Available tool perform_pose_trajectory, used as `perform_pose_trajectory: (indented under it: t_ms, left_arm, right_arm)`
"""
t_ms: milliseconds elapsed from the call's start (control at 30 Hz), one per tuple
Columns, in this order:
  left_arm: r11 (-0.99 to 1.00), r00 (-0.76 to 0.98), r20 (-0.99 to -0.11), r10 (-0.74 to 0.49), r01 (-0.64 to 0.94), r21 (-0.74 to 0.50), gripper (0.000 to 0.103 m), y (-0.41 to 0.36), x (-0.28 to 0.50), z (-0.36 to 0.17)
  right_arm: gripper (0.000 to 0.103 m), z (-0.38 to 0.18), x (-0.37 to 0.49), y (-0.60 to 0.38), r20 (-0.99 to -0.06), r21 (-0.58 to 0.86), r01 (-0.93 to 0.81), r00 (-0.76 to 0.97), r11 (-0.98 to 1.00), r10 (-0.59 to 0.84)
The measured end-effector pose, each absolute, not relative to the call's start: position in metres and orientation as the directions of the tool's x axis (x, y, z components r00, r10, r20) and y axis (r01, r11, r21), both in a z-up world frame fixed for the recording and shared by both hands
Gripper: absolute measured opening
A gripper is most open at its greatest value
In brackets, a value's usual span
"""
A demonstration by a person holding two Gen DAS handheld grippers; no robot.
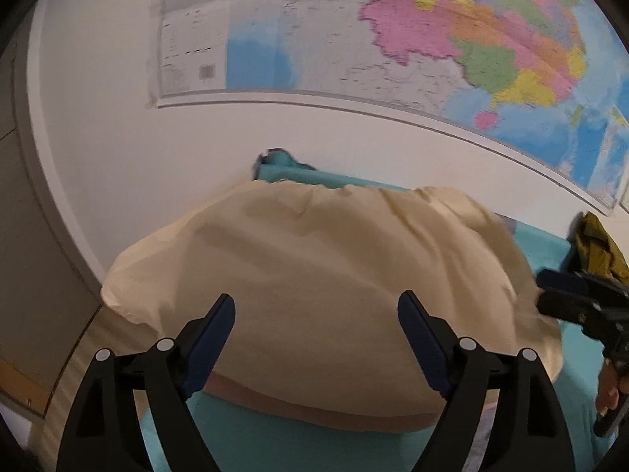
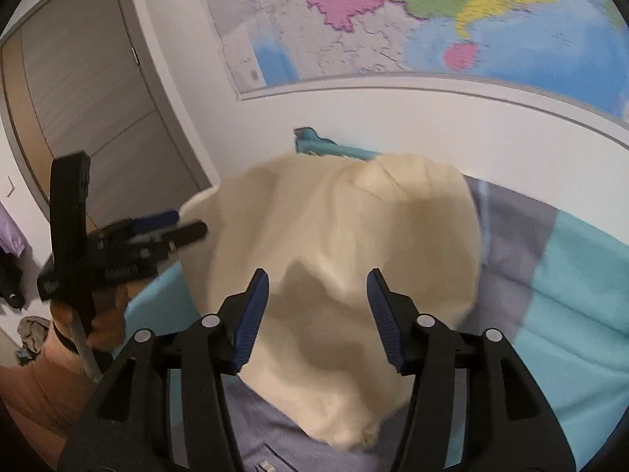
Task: Fold large clothes
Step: 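Lower the jacket bundle onto the folded pink garment and open both grippers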
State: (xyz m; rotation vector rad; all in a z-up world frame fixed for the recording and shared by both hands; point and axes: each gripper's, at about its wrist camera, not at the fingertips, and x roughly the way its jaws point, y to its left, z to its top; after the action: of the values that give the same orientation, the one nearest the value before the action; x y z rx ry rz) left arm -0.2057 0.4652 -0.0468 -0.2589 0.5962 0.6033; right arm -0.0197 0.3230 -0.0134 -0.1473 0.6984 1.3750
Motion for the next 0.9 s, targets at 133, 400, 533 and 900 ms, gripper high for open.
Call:
perform_pose_trajectory:
  t_ms: [133, 400, 533, 900]
  left_arm:
    - [0.801, 0.649, -0.629, 0.428, -0.595, -0.069, 0.082, 0.468, -0.193, -0.059]
    - [0.783, 0.608, -0.636, 0.476, -0.622, -0.008, 0.083, 0.461, -0.188, -0.064]
    - [0.783, 0.618, -0.622, 0.481, -0.622, -0.013, 0.083, 0.452, -0.194, -0.055]
    - [0.792, 0.626, -0.639, 0.446, -0.609, -0.045, 0.083, 0.455, -0.193, -0.063]
  right_arm:
    - [0.052, -0.029, -0.022, 0.356, -0.593, 0.273, -0.934, 0.026, 0.231, 0.805]
    - [0.052, -0.048, -0.020, 0.349, -0.598, 0.315, -0.918, 0.006, 0.242, 0.802]
    - [0.054, -0.037, -0.031, 0.330, -0.556, 0.305, -0.924, 0.024, 0.230, 0.831]
    - [0.055, -0.059, -0.059, 0.327, -0.588, 0.268, -0.943, 0.001, 0.196, 0.809]
